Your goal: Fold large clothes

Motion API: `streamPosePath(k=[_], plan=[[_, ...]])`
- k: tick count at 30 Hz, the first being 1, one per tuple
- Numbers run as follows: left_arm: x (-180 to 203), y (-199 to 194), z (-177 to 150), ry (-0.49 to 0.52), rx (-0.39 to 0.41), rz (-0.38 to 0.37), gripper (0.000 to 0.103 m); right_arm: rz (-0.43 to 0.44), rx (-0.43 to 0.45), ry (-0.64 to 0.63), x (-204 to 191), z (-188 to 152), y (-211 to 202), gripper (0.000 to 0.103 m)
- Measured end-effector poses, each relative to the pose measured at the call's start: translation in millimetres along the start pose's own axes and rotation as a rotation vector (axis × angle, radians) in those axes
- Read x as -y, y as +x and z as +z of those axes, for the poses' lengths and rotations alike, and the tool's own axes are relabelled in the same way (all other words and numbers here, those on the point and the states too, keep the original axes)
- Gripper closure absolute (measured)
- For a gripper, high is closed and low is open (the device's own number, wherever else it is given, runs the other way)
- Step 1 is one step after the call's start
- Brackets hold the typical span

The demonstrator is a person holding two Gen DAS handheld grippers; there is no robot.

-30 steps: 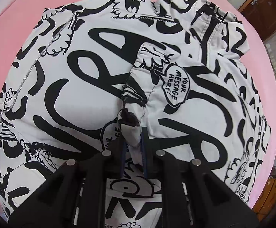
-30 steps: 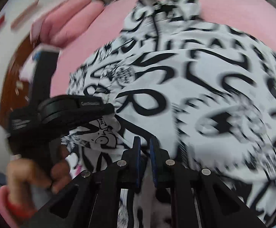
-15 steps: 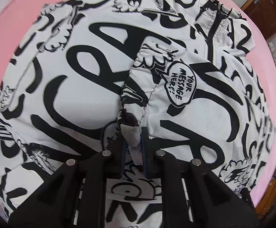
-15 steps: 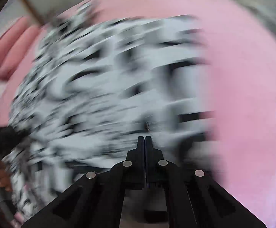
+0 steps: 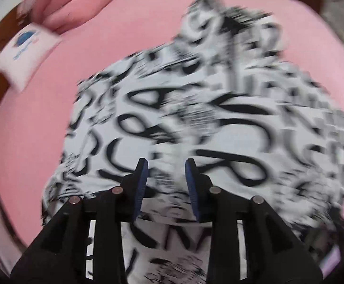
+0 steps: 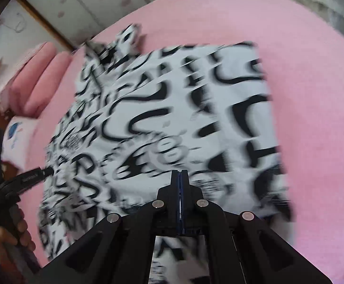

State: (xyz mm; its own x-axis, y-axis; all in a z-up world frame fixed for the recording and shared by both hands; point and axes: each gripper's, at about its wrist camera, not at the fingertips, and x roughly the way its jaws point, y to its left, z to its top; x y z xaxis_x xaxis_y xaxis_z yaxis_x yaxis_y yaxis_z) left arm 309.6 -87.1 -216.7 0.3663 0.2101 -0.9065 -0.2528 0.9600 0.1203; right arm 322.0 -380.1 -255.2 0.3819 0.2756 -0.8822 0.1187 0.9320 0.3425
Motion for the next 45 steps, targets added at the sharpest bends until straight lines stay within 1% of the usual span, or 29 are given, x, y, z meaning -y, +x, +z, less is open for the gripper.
streamPosePath(k=[1,3,4,5,6,7,9,11,12,14,15,17,18,19,20,22,25,27,28,29,30,32,33,34,36,37,39,42,45], plan=[[6,-8,-1,0.014,0.006,-0.103,0.074,0.015,-0.013,-0.010,-7,1,5,0.103],[21,-8,0,0.052,-0.044,-0.304,0.074,0.036,-0.037,-0.034,-21,-1,16,0.103],[30,-4,0,0.063,-0.075,-0.353,0.074,0.039,-0.052,-0.051,-27,0,24,0.103],[40,4,0,0.070,-0.107,-0.376,0.075,0.038,-0.067,-0.071,-33,1,38,0.103],[45,8,-5,0.071,-0.118,-0.367,0.077,0.033,-0.076,-0.092,-36,0,46,0.103],[51,17,-5,0.074,-0.131,-0.343,0.083,0.024,-0.086,-0.099,-37,-2,55,0.103],[58,40,-5,0.071,-0.188,-0.304,0.086,0.014,-0.105,-0.102,-32,-4,66,0.103],[50,65,-5,0.018,-0.242,-0.277,0.094,0.002,-0.094,-0.104,-27,-1,65,0.103],[41,76,-6,-0.018,-0.257,-0.248,0.095,-0.039,-0.082,-0.106,-22,0,61,0.103],[25,86,-5,-0.063,-0.249,-0.212,0.095,-0.115,-0.064,-0.096,-11,1,57,0.103],[14,89,-4,-0.071,-0.241,-0.156,0.095,-0.152,-0.054,-0.084,-4,1,53,0.103],[-2,92,-1,-0.057,-0.232,-0.082,0.099,-0.211,-0.039,-0.058,12,0,43,0.103],[-8,94,1,-0.052,-0.231,-0.069,0.100,-0.228,-0.027,-0.035,22,0,35,0.103],[-13,96,2,-0.056,-0.236,-0.082,0.102,-0.232,-0.019,-0.017,29,0,30,0.103],[-17,98,4,-0.066,-0.239,-0.100,0.102,-0.209,-0.012,0.005,36,-1,24,0.103],[-20,98,5,-0.072,-0.241,-0.102,0.102,-0.176,-0.004,0.027,43,-2,18,0.103],[-13,99,6,-0.032,-0.229,-0.052,0.102,-0.200,-0.014,0.014,40,-2,17,0.103],[-3,97,7,-0.001,-0.244,-0.001,0.102,-0.231,-0.026,0.024,35,2,15,0.103],[0,95,9,0.008,-0.252,0.009,0.102,-0.226,-0.024,0.032,30,5,12,0.103],[4,89,12,0.012,-0.250,-0.004,0.102,-0.176,-0.012,0.029,23,8,8,0.103],[7,84,16,0.009,-0.239,-0.045,0.102,-0.132,-0.006,0.023,22,10,6,0.103],[15,71,26,0.000,-0.212,-0.197,0.102,-0.027,-0.011,-0.025,4,18,9,0.103],[17,70,28,0.002,-0.210,-0.232,0.102,0.006,-0.021,-0.049,-4,20,14,0.103],[25,73,34,0.000,-0.216,-0.296,0.102,0.034,-0.036,-0.069,-12,23,22,0.103],[36,84,41,-0.029,-0.237,-0.384,0.102,0.086,-0.073,-0.091,-26,29,42,0.103],[42,88,44,-0.041,-0.247,-0.404,0.102,0.126,-0.100,-0.092,-31,32,54,0.103],[50,109,50,-0.088,-0.273,-0.426,0.102,0.166,-0.129,-0.072,-40,38,75,0.103],[56,131,61,-0.168,-0.284,-0.427,0.102,0.169,-0.134,-0.082,-47,46,93,0.103],[55,141,73,-0.199,-0.254,-0.375,0.102,0.170,-0.119,-0.097,-51,63,105,0.103]])
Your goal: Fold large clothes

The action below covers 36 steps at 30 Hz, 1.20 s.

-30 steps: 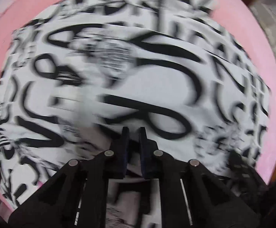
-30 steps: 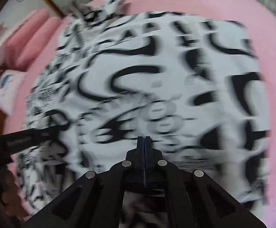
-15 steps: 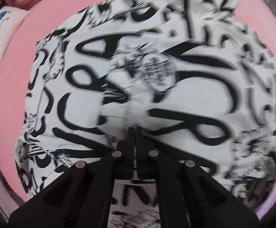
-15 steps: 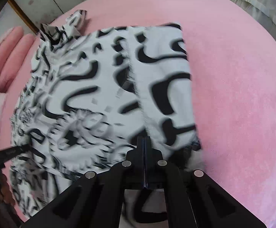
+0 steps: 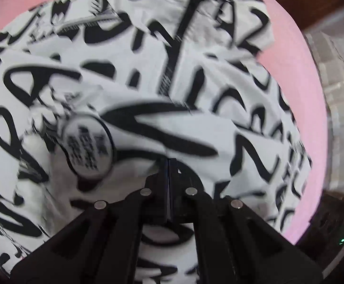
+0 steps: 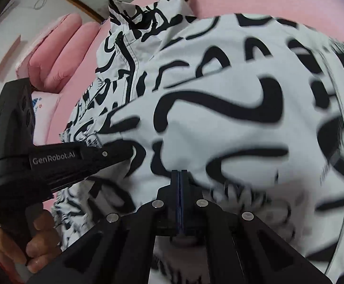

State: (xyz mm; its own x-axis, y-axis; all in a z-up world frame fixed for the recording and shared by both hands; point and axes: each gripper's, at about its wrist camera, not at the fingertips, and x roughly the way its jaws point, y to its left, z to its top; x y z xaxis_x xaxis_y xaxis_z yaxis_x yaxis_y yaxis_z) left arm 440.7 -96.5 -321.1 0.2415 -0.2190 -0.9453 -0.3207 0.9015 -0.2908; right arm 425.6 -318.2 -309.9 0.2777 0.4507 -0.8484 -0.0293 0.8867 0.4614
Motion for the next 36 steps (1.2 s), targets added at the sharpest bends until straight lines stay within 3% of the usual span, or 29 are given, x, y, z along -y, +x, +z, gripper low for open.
streamPosePath(k=[2,4,6,8,10,12,17,19,20,24,28,32,36], plan=[[0,4,6,0.018,0.035,0.077,0.102,0.010,0.008,0.012,7,15,3,0.103],[0,5,11,0.025,0.071,0.123,0.102,-0.049,0.015,0.018,21,32,4,0.103],[-4,2,15,0.045,0.130,0.253,0.102,-0.026,0.017,0.056,38,46,2,0.103],[-12,0,18,0.041,0.159,0.305,0.102,-0.068,0.054,0.071,53,55,-9,0.103],[-25,1,21,0.010,0.145,0.247,0.102,-0.101,0.085,0.109,71,61,-23,0.103],[-29,-1,21,0.025,0.145,0.236,0.102,-0.098,0.117,0.157,94,65,-38,0.103],[-13,6,13,0.145,0.164,0.333,0.102,-0.106,0.167,0.174,126,59,-70,0.103],[-10,12,13,0.166,0.164,0.363,0.102,-0.290,0.210,0.135,126,59,-77,0.103],[-9,14,14,0.160,0.161,0.359,0.102,-0.299,0.222,0.136,131,59,-81,0.103],[-13,21,20,0.124,0.148,0.306,0.102,-0.205,0.227,0.279,167,56,-87,0.103],[-8,32,24,0.141,0.146,0.307,0.102,-0.254,0.247,0.251,164,56,-89,0.103],[-9,35,29,0.153,0.138,0.329,0.102,-0.418,0.303,0.260,149,61,-88,0.103],[6,34,27,0.206,0.146,0.376,0.102,-0.423,0.303,0.279,150,60,-98,0.103]])
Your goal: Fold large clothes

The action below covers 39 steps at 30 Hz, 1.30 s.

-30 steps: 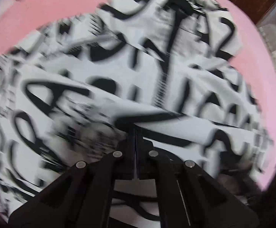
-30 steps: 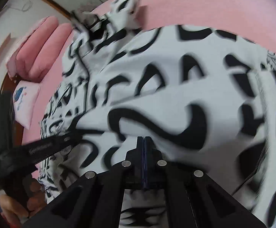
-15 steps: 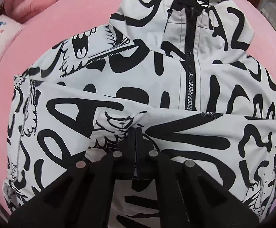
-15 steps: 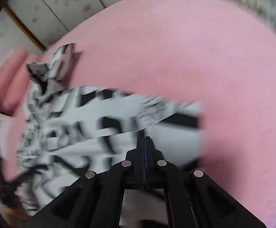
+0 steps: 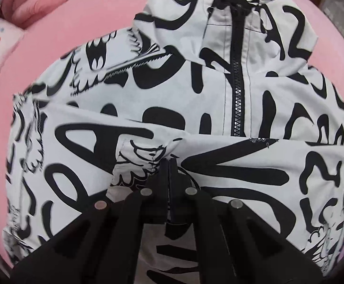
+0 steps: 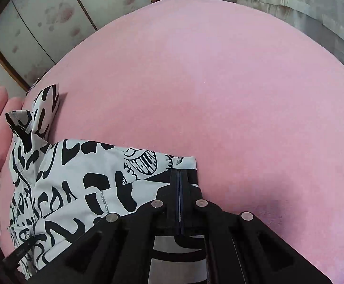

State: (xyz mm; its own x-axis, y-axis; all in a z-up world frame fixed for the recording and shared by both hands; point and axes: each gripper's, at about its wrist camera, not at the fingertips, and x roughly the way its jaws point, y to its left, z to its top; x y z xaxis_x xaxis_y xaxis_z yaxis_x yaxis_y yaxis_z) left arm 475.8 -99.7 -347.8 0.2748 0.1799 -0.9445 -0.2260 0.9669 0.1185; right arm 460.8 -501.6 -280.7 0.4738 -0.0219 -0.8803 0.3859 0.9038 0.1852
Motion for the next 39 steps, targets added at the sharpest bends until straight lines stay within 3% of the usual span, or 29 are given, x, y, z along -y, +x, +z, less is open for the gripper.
streamPosePath(k=[2,6,9,16,21,27,28,30,31,32,39], plan=[[11,-5,8,0.076,-0.008,0.022,0.102,0.045,-0.022,-0.026,-1,3,-8,0.103],[12,-42,29,0.088,0.047,-0.090,0.102,0.143,-0.056,-0.086,-8,10,-36,0.103],[10,-65,48,0.128,0.031,-0.184,0.102,0.175,-0.182,-0.083,-21,21,-54,0.103],[-23,-100,89,0.183,-0.054,-0.264,0.102,0.315,-0.362,-0.109,-78,44,-82,0.097],[-63,-113,120,0.228,-0.101,-0.231,0.102,0.379,-0.449,-0.097,-118,68,-88,0.065],[-86,-101,163,0.310,-0.193,-0.162,0.100,0.361,-0.473,-0.135,-175,111,-85,0.058],[-87,-99,169,0.326,-0.204,-0.146,0.096,0.368,-0.472,-0.120,-183,118,-80,0.054],[-88,-95,184,0.351,-0.203,-0.119,0.072,0.369,-0.461,-0.106,-197,134,-76,0.039],[-88,-93,191,0.360,-0.201,-0.120,0.050,0.364,-0.448,-0.110,-205,143,-72,0.038],[-88,-92,199,0.369,-0.200,-0.124,0.045,0.351,-0.438,-0.105,-213,152,-67,0.038],[-81,-59,268,0.318,-0.211,-0.180,0.045,0.371,-0.440,0.014,-234,186,-8,0.033]])
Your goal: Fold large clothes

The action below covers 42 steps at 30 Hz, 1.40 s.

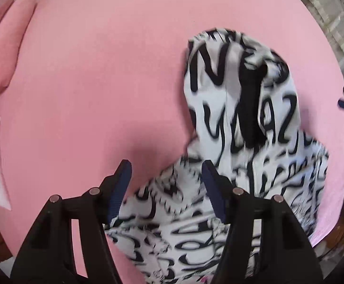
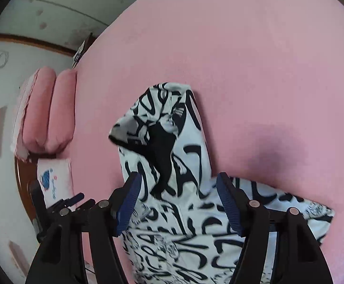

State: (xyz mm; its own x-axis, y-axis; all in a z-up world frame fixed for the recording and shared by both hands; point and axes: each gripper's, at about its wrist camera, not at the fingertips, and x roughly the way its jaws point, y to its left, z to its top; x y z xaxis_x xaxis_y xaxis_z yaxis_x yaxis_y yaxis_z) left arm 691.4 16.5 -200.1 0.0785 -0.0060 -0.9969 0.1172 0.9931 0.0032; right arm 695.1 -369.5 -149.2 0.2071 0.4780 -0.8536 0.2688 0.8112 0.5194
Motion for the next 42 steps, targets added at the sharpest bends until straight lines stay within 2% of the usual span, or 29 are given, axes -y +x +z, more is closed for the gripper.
streamPosePath(k=[2,5,8,11,14,19,23,24,25,26,27,29,31,33,37,42], plan=[[-4,5,18,-0.021,0.016,-0.012,0.045,0.015,0.018,0.030,3,15,14,0.033],[-14,12,48,-0.093,0.074,-0.086,0.045,0.021,0.037,0.068,11,35,39,0.033],[-28,27,75,-0.209,0.119,-0.232,0.045,0.049,0.025,0.094,18,50,66,0.033],[-38,48,94,-0.322,0.161,-0.339,0.045,0.064,0.011,0.088,23,61,96,0.033],[-40,77,104,-0.396,0.151,-0.427,0.045,0.070,0.013,0.103,30,67,118,0.033],[-20,124,108,-0.386,0.089,-0.436,0.045,0.091,0.029,0.179,48,75,155,0.033],[-16,150,102,-0.452,0.076,-0.457,0.045,0.110,0.043,0.213,59,81,174,0.033],[-17,155,101,-0.481,0.070,-0.474,0.046,0.095,0.058,0.203,60,82,178,0.035],[-19,160,99,-0.521,0.066,-0.507,0.061,0.080,0.075,0.194,61,82,179,0.039],[-20,164,98,-0.556,0.063,-0.525,0.080,0.073,0.092,0.183,61,83,179,0.049],[-19,165,97,-0.571,0.063,-0.523,0.083,0.071,0.107,0.167,59,83,179,0.064],[-15,165,98,-0.572,0.057,-0.489,0.098,0.088,0.132,0.135,54,85,178,0.083],[-7,160,100,-0.538,0.071,-0.445,0.099,0.116,0.150,0.103,48,86,174,0.090],[-2,150,100,-0.501,0.095,-0.446,0.101,0.158,0.163,0.074,42,84,167,0.094],[3,121,89,-0.420,0.171,-0.510,0.102,0.224,0.166,0.014,30,77,148,0.097],[-1,64,49,-0.372,0.234,-0.618,0.102,0.322,0.147,-0.066,12,56,108,0.098]])
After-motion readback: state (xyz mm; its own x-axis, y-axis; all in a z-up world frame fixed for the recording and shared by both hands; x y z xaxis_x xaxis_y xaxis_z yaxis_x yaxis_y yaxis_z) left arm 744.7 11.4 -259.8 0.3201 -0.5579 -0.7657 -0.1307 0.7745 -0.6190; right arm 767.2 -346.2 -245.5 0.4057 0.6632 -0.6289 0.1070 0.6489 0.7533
